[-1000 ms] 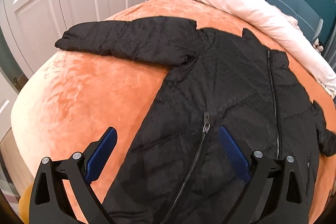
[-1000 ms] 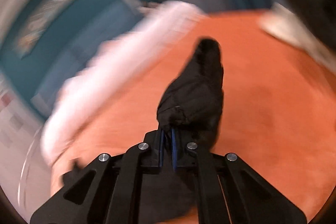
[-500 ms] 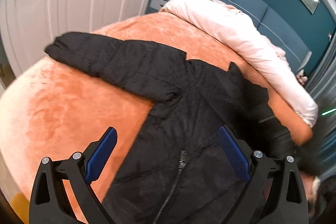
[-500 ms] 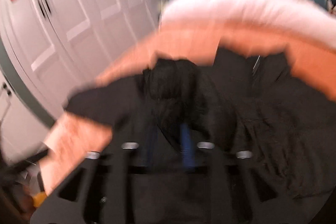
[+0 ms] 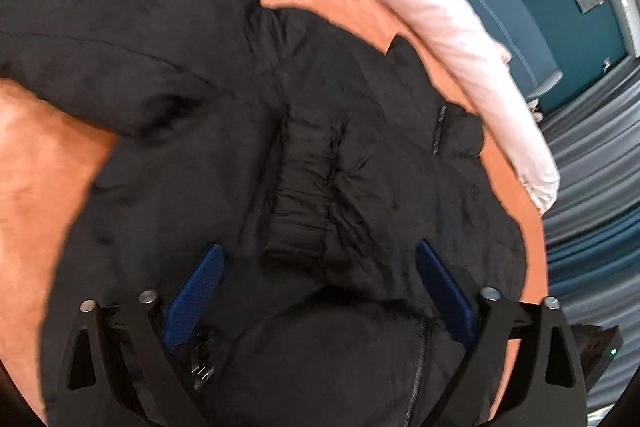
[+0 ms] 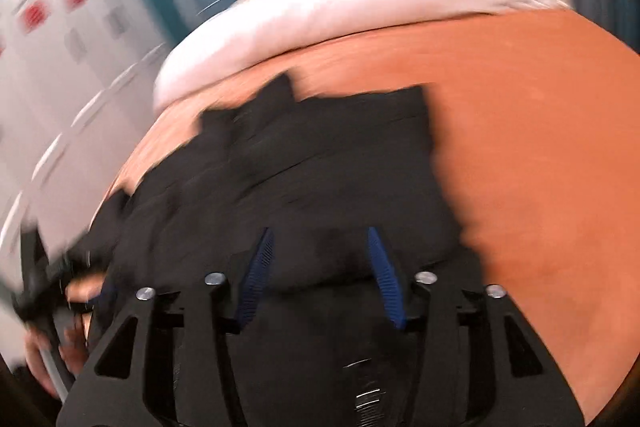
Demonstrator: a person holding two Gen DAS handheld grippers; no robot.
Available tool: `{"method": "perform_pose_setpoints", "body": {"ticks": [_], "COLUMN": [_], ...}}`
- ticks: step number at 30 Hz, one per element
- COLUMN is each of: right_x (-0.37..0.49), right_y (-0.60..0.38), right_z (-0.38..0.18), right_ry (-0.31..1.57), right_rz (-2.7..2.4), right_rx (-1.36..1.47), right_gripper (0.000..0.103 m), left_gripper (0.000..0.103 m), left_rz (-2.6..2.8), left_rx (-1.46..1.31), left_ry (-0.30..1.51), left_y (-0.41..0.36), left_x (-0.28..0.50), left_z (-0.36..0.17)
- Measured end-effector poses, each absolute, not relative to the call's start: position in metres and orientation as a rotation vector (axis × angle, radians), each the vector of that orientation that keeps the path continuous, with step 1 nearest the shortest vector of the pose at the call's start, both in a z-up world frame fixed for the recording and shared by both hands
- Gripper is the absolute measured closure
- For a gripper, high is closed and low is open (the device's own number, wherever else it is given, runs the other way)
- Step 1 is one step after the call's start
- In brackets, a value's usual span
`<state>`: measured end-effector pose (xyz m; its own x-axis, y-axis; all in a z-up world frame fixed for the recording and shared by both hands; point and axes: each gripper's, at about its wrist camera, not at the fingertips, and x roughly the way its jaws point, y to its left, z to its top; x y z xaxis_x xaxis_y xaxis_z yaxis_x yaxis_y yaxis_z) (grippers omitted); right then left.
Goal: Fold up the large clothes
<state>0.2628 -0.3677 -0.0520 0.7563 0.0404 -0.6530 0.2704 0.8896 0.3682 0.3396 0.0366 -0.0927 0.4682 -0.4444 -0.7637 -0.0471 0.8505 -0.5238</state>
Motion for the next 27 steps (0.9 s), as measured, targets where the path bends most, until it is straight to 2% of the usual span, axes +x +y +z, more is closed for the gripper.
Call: {"method": "perform_pose_setpoints", "body": {"ticks": [1,2,3,4,5,10,11,12,14,19,22,25,26,27], "right_x": [0.267,0.272,0.279,0.284,0.292,0.322,0.334,0.343,0.345,0.332,0.342,0.337,0.331,0.318], "right_y": [-0.382,-0.391,-0.392,-0.390,-0.385,-0.372,-0.376,-0.376,-0.386,-0.379,-0.383,-0.378,-0.373,-0.364], "right_z": [-0.051,-0.048,-0.044,-0.042,-0.038,-0.055,-0.074,-0.099,-0.129,-0.097,-0.131,-0.110,-0.104,-0.096], "right_ry": [0.705,0.711,0.706,0.693,0.678,0.695,0.758,0.815,0.866,0.761,0.876,0.878,0.872,0.860], "right_rz": [-0.152,-0.156,-0.152,-0.148,-0.141,-0.151,-0.190,-0.211,-0.183,-0.216,-0.220,-0.292,-0.288,-0.270], "right_rx": [0.479,0.471,0.454,0.439,0.413,0.353,0.330,0.328,0.409,0.389,0.379,0.335,0.334,0.335], "right_gripper": [0.077,0.093,0.097,0.097,0.098,0.098,0.098,0.103,0.103,0.101,0.103,0.103,0.098,0.098], "left_gripper": [0.024,0.029,0.033,0.040,0.042,0.045,0.044,0.043,0.036,0.035,0.032,0.033,0.033,0.033], "left_rz": [-0.246,-0.230,-0.231,-0.234,-0.224,-0.158,-0.153,-0.149,-0.152,-0.127,-0.129,-0.131,-0.144,-0.158], "left_rx": [-0.504,-0.450,-0.419,-0.356,-0.309,-0.065,-0.049,-0.043,-0.053,-0.039,-0.040,-0.113,-0.165,-0.222], "left_ry": [1.059,1.040,1.024,0.999,0.983,0.961,0.978,0.995,0.984,0.970,0.960,0.959,0.956,0.950], "left_y": [0.032,0.024,0.020,0.012,0.008,-0.018,-0.019,-0.019,-0.019,-0.023,-0.023,-0.007,0.004,0.020], "left_x": [0.342,0.347,0.351,0.357,0.361,0.394,0.399,0.404,0.405,0.411,0.411,0.396,0.389,0.379], "left_z": [-0.094,-0.092,-0.089,-0.082,-0.077,-0.081,-0.089,-0.098,-0.110,-0.118,-0.120,-0.106,-0.100,-0.094]}}
